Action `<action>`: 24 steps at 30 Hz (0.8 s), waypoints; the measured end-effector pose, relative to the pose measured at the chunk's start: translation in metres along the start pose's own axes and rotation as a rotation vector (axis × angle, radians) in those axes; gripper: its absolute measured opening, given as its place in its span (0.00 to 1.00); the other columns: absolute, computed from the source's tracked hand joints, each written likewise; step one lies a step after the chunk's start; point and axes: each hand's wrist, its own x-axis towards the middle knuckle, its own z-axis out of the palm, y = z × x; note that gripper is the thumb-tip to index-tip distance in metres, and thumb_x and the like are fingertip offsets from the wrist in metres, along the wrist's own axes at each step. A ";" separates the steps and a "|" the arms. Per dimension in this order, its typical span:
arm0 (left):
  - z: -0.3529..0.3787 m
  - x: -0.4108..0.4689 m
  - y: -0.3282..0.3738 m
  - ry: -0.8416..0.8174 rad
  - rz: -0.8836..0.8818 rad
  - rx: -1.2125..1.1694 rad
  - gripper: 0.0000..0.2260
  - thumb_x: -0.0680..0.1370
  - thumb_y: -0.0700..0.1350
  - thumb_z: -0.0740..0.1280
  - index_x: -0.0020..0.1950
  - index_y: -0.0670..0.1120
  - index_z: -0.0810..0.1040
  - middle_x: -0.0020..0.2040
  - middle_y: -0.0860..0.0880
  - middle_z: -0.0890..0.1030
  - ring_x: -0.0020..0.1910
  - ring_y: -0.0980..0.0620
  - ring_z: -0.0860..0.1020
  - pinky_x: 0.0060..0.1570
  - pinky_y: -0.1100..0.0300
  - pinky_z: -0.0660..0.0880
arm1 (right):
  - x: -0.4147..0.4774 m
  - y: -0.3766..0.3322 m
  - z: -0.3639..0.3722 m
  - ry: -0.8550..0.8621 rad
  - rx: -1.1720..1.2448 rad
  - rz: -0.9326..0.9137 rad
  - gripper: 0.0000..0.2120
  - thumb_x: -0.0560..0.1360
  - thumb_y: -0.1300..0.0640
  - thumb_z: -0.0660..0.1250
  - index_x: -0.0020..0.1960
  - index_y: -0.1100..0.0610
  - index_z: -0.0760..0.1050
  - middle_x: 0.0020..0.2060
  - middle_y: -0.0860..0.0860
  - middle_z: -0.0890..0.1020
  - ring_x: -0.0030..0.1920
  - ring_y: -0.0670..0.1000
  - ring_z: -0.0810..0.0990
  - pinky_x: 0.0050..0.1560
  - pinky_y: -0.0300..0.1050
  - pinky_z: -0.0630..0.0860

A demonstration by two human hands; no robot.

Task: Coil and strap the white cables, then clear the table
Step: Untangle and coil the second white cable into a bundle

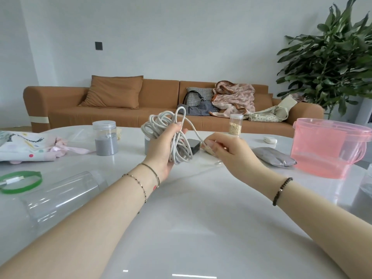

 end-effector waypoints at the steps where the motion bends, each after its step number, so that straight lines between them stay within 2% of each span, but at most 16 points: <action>1: 0.000 -0.001 0.000 -0.028 0.005 0.013 0.03 0.77 0.48 0.71 0.46 0.50 0.83 0.47 0.48 0.83 0.37 0.54 0.78 0.39 0.58 0.75 | 0.000 0.000 0.001 -0.006 -0.029 0.018 0.10 0.82 0.47 0.61 0.45 0.46 0.79 0.29 0.50 0.74 0.29 0.44 0.67 0.32 0.40 0.63; 3: 0.002 -0.005 -0.001 -0.073 0.014 0.073 0.04 0.77 0.47 0.71 0.46 0.49 0.84 0.44 0.49 0.83 0.35 0.53 0.78 0.34 0.59 0.75 | 0.000 -0.002 0.002 -0.017 0.003 0.058 0.13 0.79 0.40 0.63 0.45 0.47 0.81 0.29 0.53 0.70 0.29 0.45 0.64 0.32 0.45 0.61; 4: 0.003 -0.007 -0.002 -0.086 0.016 0.107 0.05 0.77 0.47 0.71 0.48 0.47 0.85 0.42 0.48 0.83 0.35 0.52 0.77 0.33 0.60 0.75 | 0.000 -0.001 0.002 -0.015 0.033 0.067 0.13 0.78 0.41 0.65 0.44 0.48 0.81 0.27 0.51 0.68 0.28 0.46 0.63 0.32 0.45 0.60; 6: 0.004 -0.007 -0.005 -0.120 0.015 0.162 0.08 0.78 0.47 0.70 0.52 0.44 0.85 0.47 0.45 0.84 0.38 0.51 0.78 0.33 0.60 0.76 | -0.001 -0.002 0.003 -0.007 0.048 0.067 0.11 0.78 0.45 0.68 0.44 0.50 0.82 0.26 0.46 0.66 0.28 0.45 0.63 0.31 0.42 0.60; 8: 0.005 -0.009 -0.005 -0.171 0.009 0.175 0.07 0.78 0.46 0.69 0.53 0.45 0.84 0.53 0.46 0.86 0.40 0.51 0.79 0.36 0.58 0.76 | -0.001 -0.002 0.004 -0.017 0.043 0.086 0.09 0.77 0.48 0.70 0.42 0.51 0.82 0.25 0.46 0.72 0.27 0.44 0.66 0.30 0.38 0.62; 9: 0.006 -0.009 -0.005 -0.192 0.000 0.183 0.08 0.79 0.46 0.69 0.54 0.45 0.84 0.51 0.46 0.86 0.38 0.51 0.80 0.37 0.57 0.77 | -0.001 -0.002 0.005 -0.032 0.040 0.097 0.09 0.77 0.49 0.71 0.41 0.52 0.82 0.26 0.46 0.75 0.26 0.44 0.68 0.30 0.36 0.64; 11: 0.006 -0.010 -0.006 -0.212 -0.015 0.211 0.10 0.78 0.45 0.69 0.55 0.41 0.83 0.40 0.47 0.84 0.35 0.50 0.80 0.35 0.58 0.76 | -0.002 -0.003 0.006 -0.071 0.037 0.114 0.09 0.77 0.52 0.71 0.38 0.53 0.80 0.28 0.48 0.80 0.25 0.45 0.73 0.30 0.37 0.68; 13: 0.006 -0.010 -0.006 -0.216 -0.027 0.231 0.07 0.77 0.45 0.70 0.49 0.42 0.82 0.34 0.47 0.79 0.34 0.50 0.78 0.33 0.60 0.76 | -0.003 -0.003 0.006 -0.082 0.026 0.106 0.10 0.77 0.53 0.70 0.38 0.55 0.80 0.28 0.48 0.81 0.26 0.48 0.78 0.31 0.38 0.71; 16: 0.006 -0.009 -0.009 -0.205 -0.037 0.232 0.07 0.75 0.47 0.72 0.47 0.44 0.80 0.36 0.45 0.79 0.33 0.49 0.78 0.36 0.57 0.74 | -0.003 -0.001 0.005 0.024 0.025 0.047 0.06 0.76 0.50 0.71 0.47 0.52 0.79 0.35 0.48 0.83 0.34 0.48 0.82 0.38 0.42 0.77; 18: 0.005 -0.007 -0.010 -0.203 -0.031 0.231 0.08 0.74 0.47 0.73 0.48 0.44 0.80 0.37 0.45 0.78 0.34 0.49 0.77 0.36 0.57 0.73 | 0.000 0.000 0.003 0.086 0.070 0.015 0.11 0.77 0.52 0.70 0.59 0.50 0.77 0.41 0.46 0.83 0.39 0.45 0.83 0.43 0.39 0.77; 20: 0.005 -0.007 -0.012 -0.199 -0.031 0.237 0.05 0.76 0.45 0.71 0.46 0.44 0.80 0.34 0.47 0.77 0.32 0.50 0.76 0.34 0.58 0.73 | 0.001 -0.003 0.003 0.101 0.074 -0.018 0.17 0.80 0.56 0.66 0.68 0.49 0.74 0.49 0.44 0.84 0.47 0.41 0.82 0.49 0.33 0.76; 22: 0.006 -0.007 -0.013 -0.195 -0.041 0.241 0.05 0.76 0.44 0.71 0.47 0.43 0.80 0.34 0.47 0.76 0.32 0.51 0.76 0.32 0.59 0.73 | 0.002 -0.006 0.004 0.090 0.077 -0.011 0.19 0.82 0.56 0.62 0.73 0.48 0.71 0.56 0.43 0.83 0.53 0.39 0.80 0.53 0.27 0.72; 24: 0.006 -0.007 -0.015 -0.202 -0.048 0.255 0.05 0.76 0.44 0.72 0.48 0.43 0.80 0.33 0.48 0.76 0.31 0.51 0.75 0.30 0.60 0.73 | 0.000 -0.009 0.005 0.090 0.082 -0.010 0.19 0.83 0.56 0.60 0.73 0.48 0.70 0.59 0.43 0.82 0.57 0.40 0.79 0.53 0.25 0.70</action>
